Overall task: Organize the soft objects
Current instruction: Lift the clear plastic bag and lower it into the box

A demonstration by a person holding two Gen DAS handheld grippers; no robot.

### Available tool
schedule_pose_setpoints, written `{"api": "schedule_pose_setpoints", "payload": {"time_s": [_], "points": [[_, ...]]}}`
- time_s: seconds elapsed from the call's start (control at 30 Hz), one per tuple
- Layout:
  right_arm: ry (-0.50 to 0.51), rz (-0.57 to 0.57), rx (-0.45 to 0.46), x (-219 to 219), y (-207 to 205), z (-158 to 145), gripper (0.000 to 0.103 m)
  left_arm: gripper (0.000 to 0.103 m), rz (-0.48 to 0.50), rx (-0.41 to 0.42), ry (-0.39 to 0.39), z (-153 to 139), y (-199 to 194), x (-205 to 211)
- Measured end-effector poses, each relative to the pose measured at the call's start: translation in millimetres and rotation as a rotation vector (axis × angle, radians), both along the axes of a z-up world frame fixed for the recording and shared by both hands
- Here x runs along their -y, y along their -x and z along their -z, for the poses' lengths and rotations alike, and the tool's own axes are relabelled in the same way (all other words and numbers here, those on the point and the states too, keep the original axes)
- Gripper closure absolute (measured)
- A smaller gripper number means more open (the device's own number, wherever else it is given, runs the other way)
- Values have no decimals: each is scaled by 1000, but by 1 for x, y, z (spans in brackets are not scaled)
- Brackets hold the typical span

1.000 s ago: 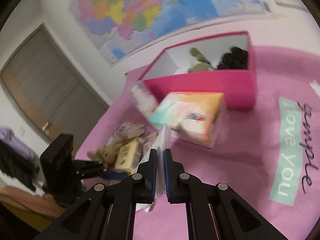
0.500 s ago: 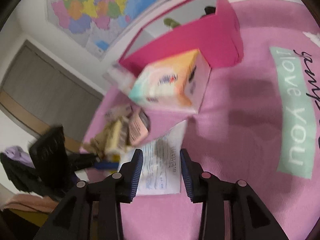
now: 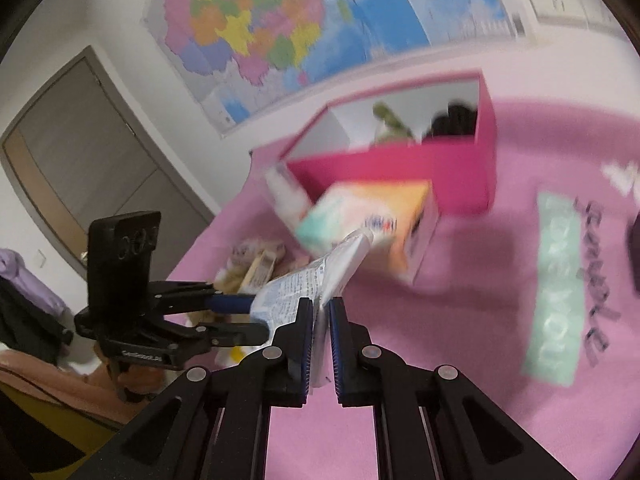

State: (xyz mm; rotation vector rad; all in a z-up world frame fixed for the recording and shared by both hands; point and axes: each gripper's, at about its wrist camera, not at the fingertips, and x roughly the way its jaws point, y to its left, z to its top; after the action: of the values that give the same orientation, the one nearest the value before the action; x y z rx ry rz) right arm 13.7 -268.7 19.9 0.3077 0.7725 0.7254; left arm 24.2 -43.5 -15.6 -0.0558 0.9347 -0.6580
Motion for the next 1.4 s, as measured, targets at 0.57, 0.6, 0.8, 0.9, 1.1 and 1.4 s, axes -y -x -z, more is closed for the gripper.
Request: {"api": "schedule_pose_setpoints", "payload": {"time_s": [0.57,0.6,0.8,0.9,1.1,1.4], "points": [[-12,115,93,-5,-113,-55,95,63,-99,217,-87,-95,-119,13],[-7,110,82,-8,-121,-51,95,63,-103,213,-109,-92,-125,17],[-13,121,10,-13,-147,-26,95,63,-125,159,-142,-72,-144,20],[-31,162,-9,-2,-155,-21,95,63,-113,169,-119,-72,-136,13],[-54,228,-33,18,-168,-14,95,63,-16,194,-75,-71,-98,9],[-78,290,-77,22,-182,1,95,61,49,133,-176,-41,-90,42]]}}
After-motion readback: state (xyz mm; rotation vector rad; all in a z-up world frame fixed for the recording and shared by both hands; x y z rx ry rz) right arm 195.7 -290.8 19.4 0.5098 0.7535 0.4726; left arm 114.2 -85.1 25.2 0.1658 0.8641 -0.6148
